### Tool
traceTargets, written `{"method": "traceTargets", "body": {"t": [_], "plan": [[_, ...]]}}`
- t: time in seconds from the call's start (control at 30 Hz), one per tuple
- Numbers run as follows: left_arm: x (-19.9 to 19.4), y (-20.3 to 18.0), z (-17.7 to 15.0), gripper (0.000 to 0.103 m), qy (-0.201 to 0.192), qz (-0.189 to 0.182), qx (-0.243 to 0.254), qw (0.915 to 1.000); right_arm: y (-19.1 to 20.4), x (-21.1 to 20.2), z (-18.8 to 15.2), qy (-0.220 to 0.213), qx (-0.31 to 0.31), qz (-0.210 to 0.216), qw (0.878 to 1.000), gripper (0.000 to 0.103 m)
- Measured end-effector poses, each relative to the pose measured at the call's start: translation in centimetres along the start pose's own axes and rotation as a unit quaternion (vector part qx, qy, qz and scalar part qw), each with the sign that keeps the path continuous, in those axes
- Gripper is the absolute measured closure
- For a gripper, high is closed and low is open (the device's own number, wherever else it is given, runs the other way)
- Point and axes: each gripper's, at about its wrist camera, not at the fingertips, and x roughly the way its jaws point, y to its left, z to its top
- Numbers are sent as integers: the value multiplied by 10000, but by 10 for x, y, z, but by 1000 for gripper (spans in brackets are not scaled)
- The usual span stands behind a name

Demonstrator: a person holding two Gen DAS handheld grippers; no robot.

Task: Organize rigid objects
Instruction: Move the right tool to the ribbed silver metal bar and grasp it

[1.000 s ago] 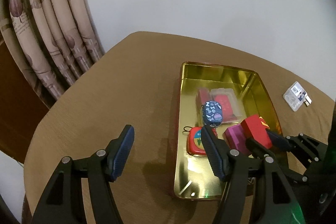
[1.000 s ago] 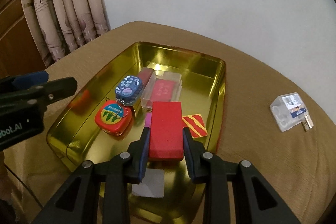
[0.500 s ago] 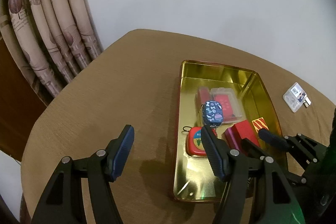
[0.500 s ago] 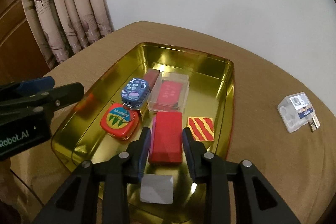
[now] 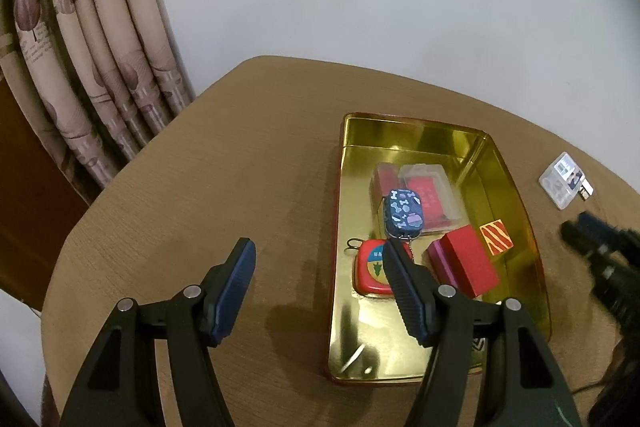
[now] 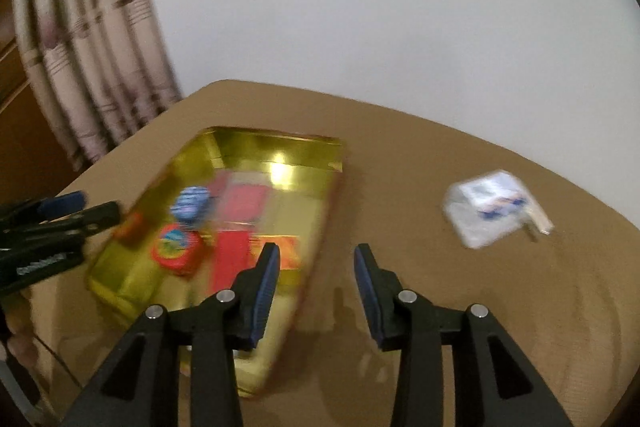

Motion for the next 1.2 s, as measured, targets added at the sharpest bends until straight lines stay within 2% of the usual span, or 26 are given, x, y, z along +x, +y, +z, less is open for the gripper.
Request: {"method": "traceTargets", "body": {"t": [0.3, 0.5, 0.57, 0.73, 0.8, 1.0, 1.13, 1.2], "plan": [[3, -15, -6, 39, 37, 18, 270, 9996, -122, 23, -9, 250, 247, -895, 9954, 63], [6, -24, -9, 37, 124, -161, 436, 9988, -176, 54, -8, 470, 268, -1073, 9928, 61], [6, -26, -9, 33, 122, -247, 455, 9986, -184, 64, -5, 531, 189, -1057, 9928, 57], [1, -40, -12, 32, -62, -299, 802, 9963, -196, 90, 7, 545, -155, -856, 9947, 56], [-1, -44, -13, 32, -114, -438, 875, 9951, -197, 99, 14, 457, -262, -771, 9956, 56], [1, -52, -15, 31, -95, -614, 898, 9940, -202, 117, 30, 388, -206, -591, 9973, 56], [1, -57, -15, 31, -89, -570, 946, 9938, -195, 118, 27, 343, -193, -525, 9978, 73], [-1, -63, -15, 31, -96, -584, 987, 9934, -189, 113, 22, 330, -193, -579, 9976, 73]]}}
